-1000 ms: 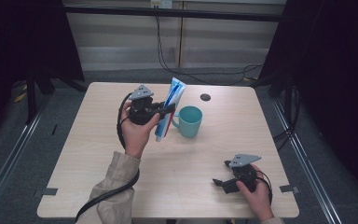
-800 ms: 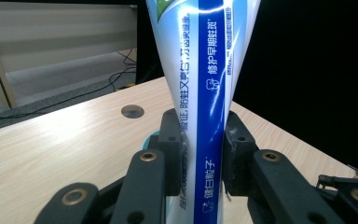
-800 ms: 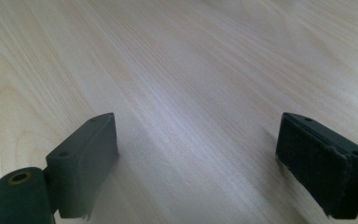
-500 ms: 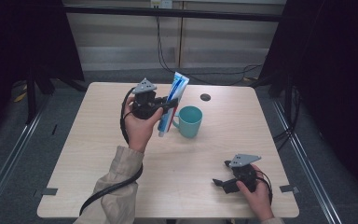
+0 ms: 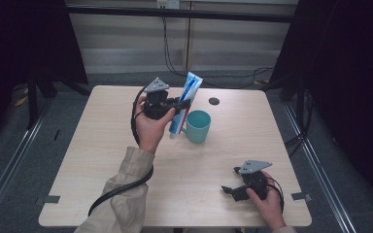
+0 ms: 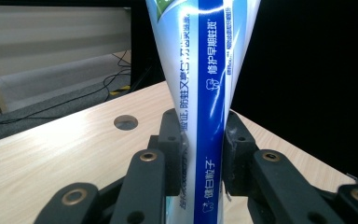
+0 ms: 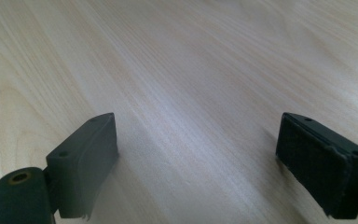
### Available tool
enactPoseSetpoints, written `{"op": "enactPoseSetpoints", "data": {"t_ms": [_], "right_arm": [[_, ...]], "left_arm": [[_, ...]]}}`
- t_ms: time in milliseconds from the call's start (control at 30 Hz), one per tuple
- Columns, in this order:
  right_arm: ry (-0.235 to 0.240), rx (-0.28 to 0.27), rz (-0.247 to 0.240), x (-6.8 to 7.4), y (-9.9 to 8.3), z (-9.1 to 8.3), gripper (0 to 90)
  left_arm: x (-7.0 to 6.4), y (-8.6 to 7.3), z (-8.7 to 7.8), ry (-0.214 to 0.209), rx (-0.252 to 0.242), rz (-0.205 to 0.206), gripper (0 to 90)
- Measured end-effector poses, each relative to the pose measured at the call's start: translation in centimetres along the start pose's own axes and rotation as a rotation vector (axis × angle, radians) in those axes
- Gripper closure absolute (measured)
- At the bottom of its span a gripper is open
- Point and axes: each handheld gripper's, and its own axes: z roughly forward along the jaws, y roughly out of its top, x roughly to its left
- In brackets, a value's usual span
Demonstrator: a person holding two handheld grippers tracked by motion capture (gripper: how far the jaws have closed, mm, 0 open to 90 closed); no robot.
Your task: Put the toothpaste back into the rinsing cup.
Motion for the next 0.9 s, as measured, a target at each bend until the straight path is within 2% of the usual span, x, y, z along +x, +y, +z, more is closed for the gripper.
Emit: {"op": "enactPoseSetpoints", "data": {"t_ms": [367, 900], "right_arm": [[0.0, 0.0, 0.0, 0.0, 0.0, 0.0, 12.0], [0.0, 0.0, 0.002, 0.0, 0.0, 0.0, 12.1]], "left_arm": [[-0.1, 0.9, 1.2, -0.006, -0.014, -0.002, 73.6], [0.1, 1.4, 2.9, -0.014, -0.024, 0.002, 73.6]]}}
